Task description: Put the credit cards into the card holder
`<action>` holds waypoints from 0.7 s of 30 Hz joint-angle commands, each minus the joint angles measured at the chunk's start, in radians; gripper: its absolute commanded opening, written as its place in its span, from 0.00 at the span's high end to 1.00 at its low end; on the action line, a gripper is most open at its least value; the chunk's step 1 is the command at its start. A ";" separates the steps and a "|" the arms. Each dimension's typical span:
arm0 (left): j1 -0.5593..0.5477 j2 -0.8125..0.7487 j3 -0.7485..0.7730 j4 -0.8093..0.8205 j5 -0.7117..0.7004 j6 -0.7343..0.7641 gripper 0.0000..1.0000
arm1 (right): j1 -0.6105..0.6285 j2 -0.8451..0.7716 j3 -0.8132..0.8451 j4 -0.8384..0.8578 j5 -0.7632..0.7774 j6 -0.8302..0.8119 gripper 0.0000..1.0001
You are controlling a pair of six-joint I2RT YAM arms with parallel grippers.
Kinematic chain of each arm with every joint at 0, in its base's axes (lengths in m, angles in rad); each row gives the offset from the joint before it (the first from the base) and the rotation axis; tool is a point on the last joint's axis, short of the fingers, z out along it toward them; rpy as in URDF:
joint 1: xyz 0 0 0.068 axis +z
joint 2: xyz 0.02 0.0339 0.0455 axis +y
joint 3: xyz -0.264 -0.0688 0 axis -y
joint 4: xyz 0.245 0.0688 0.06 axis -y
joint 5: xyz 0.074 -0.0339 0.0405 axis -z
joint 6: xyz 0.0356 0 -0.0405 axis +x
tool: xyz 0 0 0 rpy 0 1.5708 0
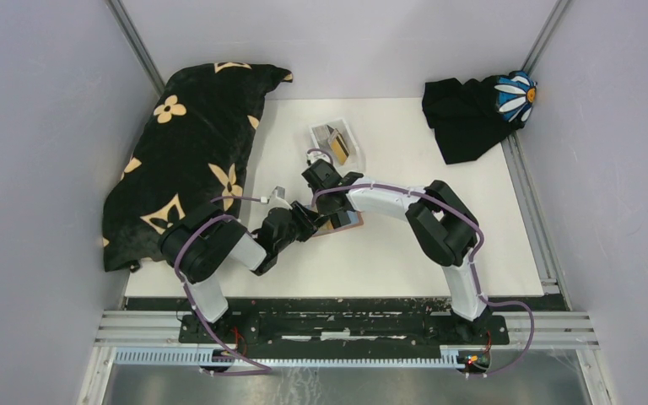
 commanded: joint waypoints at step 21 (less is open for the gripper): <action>0.011 0.044 -0.014 -0.059 -0.046 0.025 0.62 | -0.081 -0.032 -0.080 -0.035 0.067 -0.030 0.99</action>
